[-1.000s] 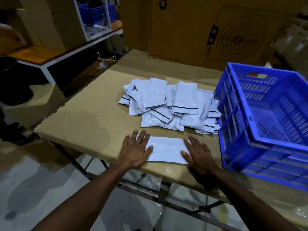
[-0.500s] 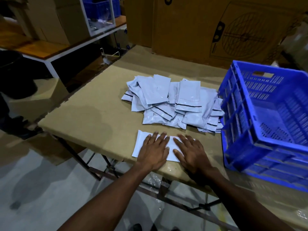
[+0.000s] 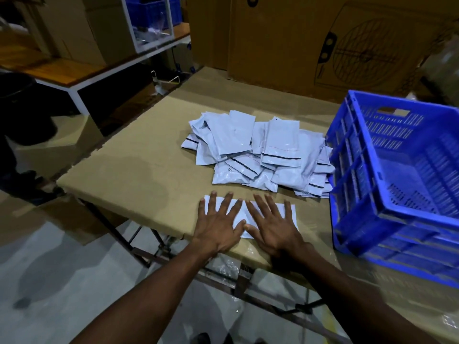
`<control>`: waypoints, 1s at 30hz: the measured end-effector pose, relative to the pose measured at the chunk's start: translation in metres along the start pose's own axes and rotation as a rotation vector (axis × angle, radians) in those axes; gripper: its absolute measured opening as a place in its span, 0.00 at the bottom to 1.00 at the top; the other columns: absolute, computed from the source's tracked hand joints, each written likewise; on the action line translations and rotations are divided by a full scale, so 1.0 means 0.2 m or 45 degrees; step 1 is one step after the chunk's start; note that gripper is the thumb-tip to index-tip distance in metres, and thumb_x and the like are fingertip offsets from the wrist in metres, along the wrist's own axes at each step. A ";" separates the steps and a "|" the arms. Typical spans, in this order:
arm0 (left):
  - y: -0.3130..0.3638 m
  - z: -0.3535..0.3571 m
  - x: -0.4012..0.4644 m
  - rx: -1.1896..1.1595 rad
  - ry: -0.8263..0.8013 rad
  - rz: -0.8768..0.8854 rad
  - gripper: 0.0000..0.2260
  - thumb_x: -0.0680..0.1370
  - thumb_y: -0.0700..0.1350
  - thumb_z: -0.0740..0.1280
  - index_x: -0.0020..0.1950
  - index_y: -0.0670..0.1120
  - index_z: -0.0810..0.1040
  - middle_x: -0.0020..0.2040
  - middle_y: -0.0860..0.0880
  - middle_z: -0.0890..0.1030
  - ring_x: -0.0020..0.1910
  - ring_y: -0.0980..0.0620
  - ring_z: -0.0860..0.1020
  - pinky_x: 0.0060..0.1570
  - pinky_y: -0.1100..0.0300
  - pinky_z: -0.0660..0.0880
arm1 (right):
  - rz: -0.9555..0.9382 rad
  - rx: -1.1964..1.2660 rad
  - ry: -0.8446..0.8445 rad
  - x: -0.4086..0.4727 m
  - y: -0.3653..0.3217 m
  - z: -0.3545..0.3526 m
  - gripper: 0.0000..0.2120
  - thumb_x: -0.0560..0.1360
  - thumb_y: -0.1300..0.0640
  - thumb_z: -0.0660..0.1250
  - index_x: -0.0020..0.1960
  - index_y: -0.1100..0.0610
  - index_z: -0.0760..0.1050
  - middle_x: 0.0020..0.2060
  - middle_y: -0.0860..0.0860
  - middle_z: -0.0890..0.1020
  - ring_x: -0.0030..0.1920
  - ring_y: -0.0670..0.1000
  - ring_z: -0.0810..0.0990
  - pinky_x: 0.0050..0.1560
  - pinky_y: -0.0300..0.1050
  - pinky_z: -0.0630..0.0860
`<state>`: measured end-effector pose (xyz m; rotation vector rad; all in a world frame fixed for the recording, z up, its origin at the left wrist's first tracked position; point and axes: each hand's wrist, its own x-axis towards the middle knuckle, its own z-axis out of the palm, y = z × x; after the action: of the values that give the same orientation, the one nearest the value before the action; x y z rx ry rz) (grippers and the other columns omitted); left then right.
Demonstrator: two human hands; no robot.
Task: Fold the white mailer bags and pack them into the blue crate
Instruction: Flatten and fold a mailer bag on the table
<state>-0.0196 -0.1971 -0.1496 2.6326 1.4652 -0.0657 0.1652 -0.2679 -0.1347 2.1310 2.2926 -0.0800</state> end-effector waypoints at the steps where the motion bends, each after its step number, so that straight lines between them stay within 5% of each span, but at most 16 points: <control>1: 0.00 0.00 0.00 -0.003 0.006 0.002 0.37 0.74 0.69 0.34 0.82 0.59 0.45 0.83 0.55 0.43 0.81 0.40 0.39 0.76 0.36 0.40 | -0.007 -0.006 -0.013 0.00 0.00 0.01 0.36 0.79 0.31 0.33 0.81 0.47 0.52 0.80 0.50 0.54 0.80 0.56 0.53 0.73 0.70 0.50; 6: -0.01 0.00 -0.02 -0.018 0.031 0.001 0.36 0.75 0.69 0.35 0.82 0.58 0.45 0.83 0.54 0.43 0.81 0.41 0.39 0.76 0.37 0.39 | 0.057 0.111 0.076 -0.05 0.09 0.04 0.36 0.80 0.30 0.41 0.79 0.50 0.61 0.78 0.52 0.62 0.77 0.57 0.61 0.73 0.64 0.58; 11: -0.05 0.01 0.03 -0.018 -0.012 0.040 0.32 0.80 0.67 0.42 0.82 0.60 0.44 0.83 0.55 0.41 0.80 0.42 0.37 0.76 0.37 0.38 | -0.106 0.090 0.121 -0.10 0.17 0.04 0.46 0.74 0.24 0.50 0.81 0.51 0.46 0.81 0.49 0.49 0.80 0.55 0.46 0.74 0.67 0.46; 16: -0.11 -0.02 0.08 -0.020 -0.078 0.106 0.31 0.79 0.68 0.39 0.82 0.60 0.43 0.82 0.57 0.40 0.81 0.44 0.37 0.76 0.37 0.39 | -0.346 0.139 0.439 -0.10 0.18 0.03 0.19 0.81 0.42 0.57 0.61 0.53 0.76 0.72 0.53 0.72 0.74 0.57 0.68 0.67 0.63 0.68; 20: -0.10 -0.10 0.04 -0.103 -0.068 0.178 0.37 0.75 0.72 0.35 0.82 0.58 0.38 0.81 0.60 0.36 0.80 0.54 0.35 0.72 0.31 0.36 | -0.381 0.125 0.525 -0.10 0.13 0.06 0.09 0.81 0.53 0.59 0.51 0.53 0.76 0.71 0.55 0.73 0.72 0.56 0.71 0.66 0.61 0.70; 22: -0.11 -0.08 0.00 -0.041 0.039 0.314 0.38 0.76 0.74 0.39 0.83 0.57 0.44 0.82 0.58 0.43 0.81 0.56 0.41 0.71 0.28 0.41 | -0.325 0.180 0.523 -0.09 0.12 0.02 0.09 0.80 0.53 0.58 0.51 0.54 0.75 0.71 0.55 0.73 0.70 0.58 0.72 0.65 0.59 0.69; 26: -0.17 -0.04 -0.01 -0.009 0.252 0.285 0.23 0.81 0.56 0.56 0.77 0.56 0.66 0.78 0.52 0.67 0.77 0.49 0.66 0.63 0.25 0.64 | -0.331 0.207 0.602 -0.05 0.12 -0.13 0.11 0.79 0.54 0.58 0.55 0.57 0.75 0.70 0.59 0.73 0.67 0.63 0.74 0.61 0.62 0.73; 30: -0.18 -0.11 0.06 -0.087 0.047 0.093 0.26 0.84 0.48 0.58 0.80 0.62 0.55 0.82 0.56 0.54 0.81 0.51 0.51 0.70 0.31 0.56 | -0.648 -0.061 0.572 -0.11 0.05 -0.18 0.14 0.81 0.58 0.55 0.62 0.53 0.76 0.70 0.49 0.75 0.77 0.59 0.61 0.70 0.73 0.59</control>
<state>-0.0440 -0.1655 -0.1325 2.6427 1.3550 0.0395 0.1781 -0.2865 -0.0984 1.6127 2.9938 0.4931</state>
